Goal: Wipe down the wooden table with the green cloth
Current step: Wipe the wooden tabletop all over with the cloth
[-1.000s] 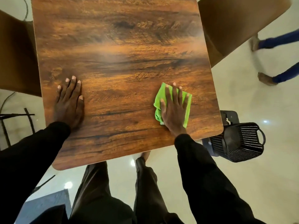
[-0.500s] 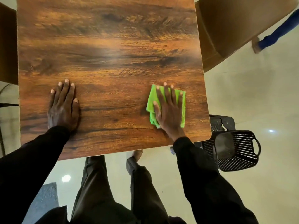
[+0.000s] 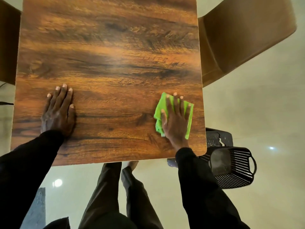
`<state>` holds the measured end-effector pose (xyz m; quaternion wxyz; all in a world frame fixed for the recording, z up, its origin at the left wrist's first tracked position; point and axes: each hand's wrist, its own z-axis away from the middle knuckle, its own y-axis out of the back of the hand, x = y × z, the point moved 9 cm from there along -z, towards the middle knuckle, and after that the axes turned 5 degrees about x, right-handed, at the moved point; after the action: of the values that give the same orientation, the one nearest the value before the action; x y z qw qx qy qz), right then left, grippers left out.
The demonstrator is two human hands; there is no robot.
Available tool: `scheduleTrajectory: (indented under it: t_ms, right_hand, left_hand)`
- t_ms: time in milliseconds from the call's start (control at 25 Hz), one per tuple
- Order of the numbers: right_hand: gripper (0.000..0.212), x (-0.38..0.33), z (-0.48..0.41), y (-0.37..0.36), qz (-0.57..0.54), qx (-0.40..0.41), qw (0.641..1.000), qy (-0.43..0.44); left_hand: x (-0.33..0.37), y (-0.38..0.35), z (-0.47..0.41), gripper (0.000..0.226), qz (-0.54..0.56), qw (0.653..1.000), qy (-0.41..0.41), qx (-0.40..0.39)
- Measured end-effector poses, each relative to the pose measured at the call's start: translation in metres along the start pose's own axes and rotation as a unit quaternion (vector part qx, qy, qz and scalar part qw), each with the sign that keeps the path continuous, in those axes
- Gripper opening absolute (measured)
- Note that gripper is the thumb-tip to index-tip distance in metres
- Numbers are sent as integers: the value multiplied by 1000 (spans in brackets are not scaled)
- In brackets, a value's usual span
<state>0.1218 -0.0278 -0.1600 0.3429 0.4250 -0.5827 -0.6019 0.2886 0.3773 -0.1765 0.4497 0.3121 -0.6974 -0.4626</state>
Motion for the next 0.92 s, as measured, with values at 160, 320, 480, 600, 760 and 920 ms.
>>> scheduleTrajectory:
  t_ms: [160, 320, 480, 600, 760, 920]
  right_hand:
    - [63, -29, -69, -4, 2, 6, 1000, 19]
    - [65, -61, -20, -12, -4, -37, 978, 206]
    - [62, -12, -22, 1, -9, -34, 988, 153]
    - [64, -1, -85, 3, 17, -16, 999, 35]
    - [67, -65, -95, -12, -3, -38, 988, 153]
    - [66, -56, -18, -16, -10, -66, 952, 299]
  left_hand:
    - [2, 2, -1, 59, -7, 1000, -8, -3]
    - [4, -3, -2, 61, -5, 1000, -8, -14]
    - [48, -15, -18, 60, 27, 997, -66, -20]
    - [84, -30, -29, 59, 20, 996, -85, -34]
    - [102, -45, -28, 58, 13, 997, -67, -29]
    - [113, -43, -26, 58, 17, 998, -50, -20]
